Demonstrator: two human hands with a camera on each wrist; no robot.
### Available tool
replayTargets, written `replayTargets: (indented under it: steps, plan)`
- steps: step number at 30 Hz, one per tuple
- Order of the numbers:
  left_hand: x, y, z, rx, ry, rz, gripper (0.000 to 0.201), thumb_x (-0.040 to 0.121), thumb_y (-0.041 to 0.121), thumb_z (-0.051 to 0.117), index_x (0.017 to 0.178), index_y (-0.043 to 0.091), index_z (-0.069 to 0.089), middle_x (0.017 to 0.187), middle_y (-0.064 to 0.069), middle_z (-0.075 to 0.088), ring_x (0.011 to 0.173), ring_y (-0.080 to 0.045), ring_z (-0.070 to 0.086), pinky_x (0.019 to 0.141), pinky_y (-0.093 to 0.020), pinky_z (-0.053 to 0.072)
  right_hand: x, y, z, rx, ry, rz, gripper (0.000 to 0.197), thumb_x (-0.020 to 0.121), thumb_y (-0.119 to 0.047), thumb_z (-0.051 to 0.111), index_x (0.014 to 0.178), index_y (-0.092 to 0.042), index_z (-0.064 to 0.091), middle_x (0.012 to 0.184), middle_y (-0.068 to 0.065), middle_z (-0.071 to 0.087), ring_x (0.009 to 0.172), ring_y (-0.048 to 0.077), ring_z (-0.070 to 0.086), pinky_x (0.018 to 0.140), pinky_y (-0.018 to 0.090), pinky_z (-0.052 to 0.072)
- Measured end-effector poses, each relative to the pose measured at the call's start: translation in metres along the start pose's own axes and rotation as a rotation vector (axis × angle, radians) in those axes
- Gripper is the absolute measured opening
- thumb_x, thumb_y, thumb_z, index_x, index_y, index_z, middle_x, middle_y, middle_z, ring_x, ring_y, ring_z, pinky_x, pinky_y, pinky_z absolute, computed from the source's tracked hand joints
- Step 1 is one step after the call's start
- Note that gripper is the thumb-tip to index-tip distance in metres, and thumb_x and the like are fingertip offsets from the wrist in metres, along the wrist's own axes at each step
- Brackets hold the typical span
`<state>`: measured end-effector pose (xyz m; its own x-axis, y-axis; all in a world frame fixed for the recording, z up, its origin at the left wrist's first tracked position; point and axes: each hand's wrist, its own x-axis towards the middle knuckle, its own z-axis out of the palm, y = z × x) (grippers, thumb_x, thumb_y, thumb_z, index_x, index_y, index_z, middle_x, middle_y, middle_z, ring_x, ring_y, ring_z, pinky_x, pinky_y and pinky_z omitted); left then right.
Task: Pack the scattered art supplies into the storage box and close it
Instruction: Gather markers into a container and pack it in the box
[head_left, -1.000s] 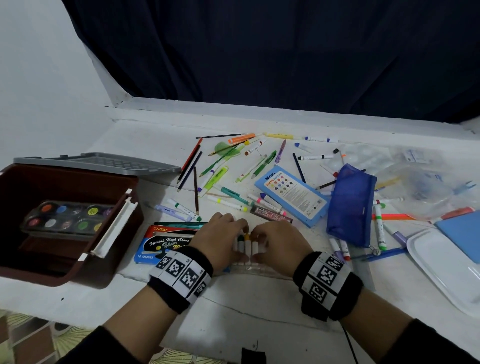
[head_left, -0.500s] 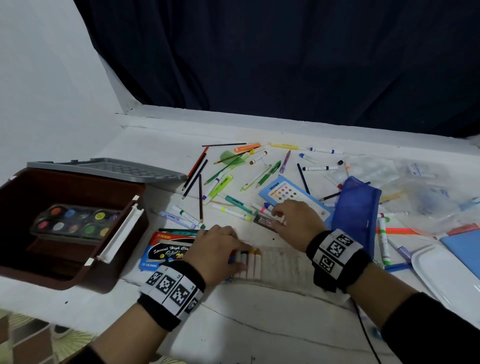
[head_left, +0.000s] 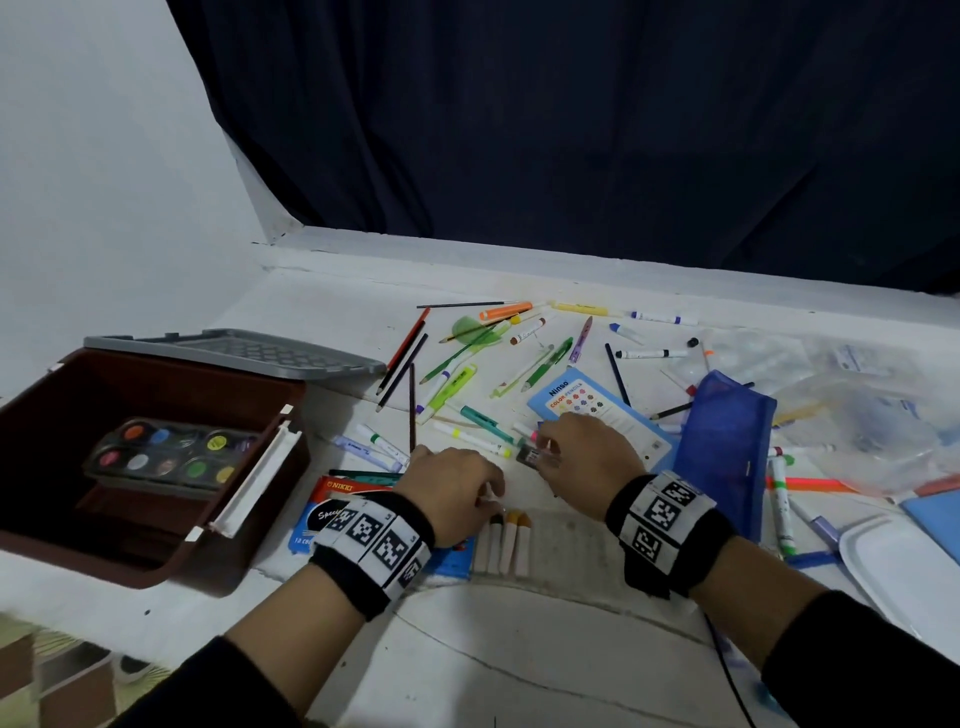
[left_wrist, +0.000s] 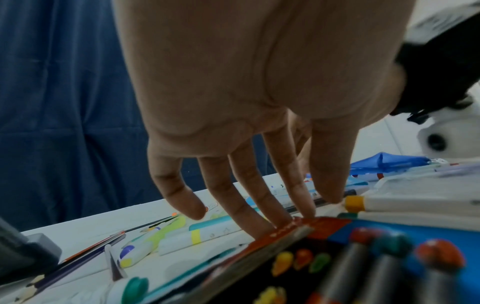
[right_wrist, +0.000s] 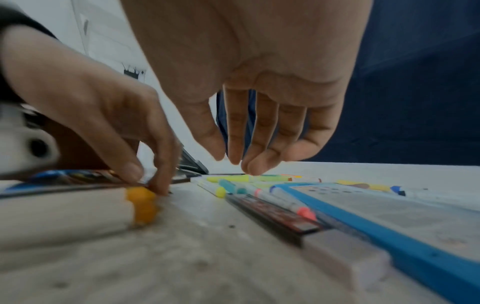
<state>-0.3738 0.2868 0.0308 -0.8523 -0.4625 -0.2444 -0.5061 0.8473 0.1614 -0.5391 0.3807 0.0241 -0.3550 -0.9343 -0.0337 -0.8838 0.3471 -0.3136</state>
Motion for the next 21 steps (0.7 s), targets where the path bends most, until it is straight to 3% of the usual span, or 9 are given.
replayTargets:
  steps: [2, 6, 9, 12, 15, 21]
  plan:
    - [0.006, 0.000, -0.001, 0.024, -0.016, 0.010, 0.026, 0.096, 0.047, 0.055, 0.113, 0.033, 0.068, 0.116, 0.006, 0.065, 0.113, -0.019, 0.057, 0.101, -0.042, 0.032, -0.011, -0.006, 0.000, 0.072, -0.015, -0.031, 0.009, 0.087, -0.032, 0.059, 0.084, -0.023, 0.060, 0.085, -0.003, 0.057, 0.084, 0.018, 0.060, 0.071, 0.034, 0.052]
    - [0.016, 0.001, -0.002, 0.040, -0.026, 0.035, 0.023, 0.094, 0.045, 0.059, 0.108, 0.032, 0.071, 0.111, 0.007, 0.068, 0.108, -0.018, 0.058, 0.097, -0.037, 0.036, -0.030, -0.011, 0.003, 0.213, -0.087, -0.069, 0.015, 0.079, -0.036, 0.074, 0.088, -0.025, 0.069, 0.083, -0.009, 0.063, 0.076, 0.007, 0.059, 0.071, 0.026, 0.051]
    - [0.020, -0.001, -0.004, 0.043, -0.027, 0.067, 0.022, 0.093, 0.043, 0.063, 0.107, 0.030, 0.073, 0.109, 0.006, 0.070, 0.104, -0.019, 0.062, 0.092, -0.034, 0.046, -0.038, -0.017, 0.009, 0.159, -0.106, -0.104, 0.024, 0.082, -0.040, 0.070, 0.099, -0.023, 0.074, 0.094, -0.006, 0.067, 0.085, 0.010, 0.061, 0.077, 0.027, 0.050]
    - [0.022, -0.002, -0.003, 0.085, -0.036, 0.096, 0.021, 0.095, 0.040, 0.060, 0.110, 0.031, 0.071, 0.112, 0.004, 0.070, 0.105, -0.021, 0.062, 0.092, -0.034, 0.044, -0.041, -0.022, 0.014, 0.079, -0.143, -0.150, 0.026, 0.083, -0.037, 0.069, 0.103, -0.023, 0.076, 0.102, -0.001, 0.067, 0.095, 0.015, 0.061, 0.083, 0.031, 0.050]
    - [0.023, 0.000, 0.002, 0.186, -0.023, 0.115, 0.020, 0.096, 0.033, 0.054, 0.111, 0.032, 0.068, 0.115, 0.005, 0.068, 0.108, -0.022, 0.061, 0.098, -0.037, 0.036, -0.039, -0.022, 0.019, 0.086, -0.168, -0.133, 0.022, 0.080, -0.035, 0.070, 0.097, -0.022, 0.077, 0.102, 0.000, 0.067, 0.094, 0.017, 0.062, 0.084, 0.035, 0.052]
    - [0.023, 0.002, 0.004, 0.216, -0.021, 0.099, 0.022, 0.098, 0.028, 0.050, 0.112, 0.032, 0.065, 0.116, 0.006, 0.067, 0.108, -0.021, 0.060, 0.105, -0.042, 0.032, -0.033, -0.021, 0.025, 0.074, -0.169, -0.101, 0.015, 0.073, -0.032, 0.062, 0.074, -0.019, 0.069, 0.083, -0.001, 0.064, 0.078, 0.016, 0.061, 0.072, 0.036, 0.055]
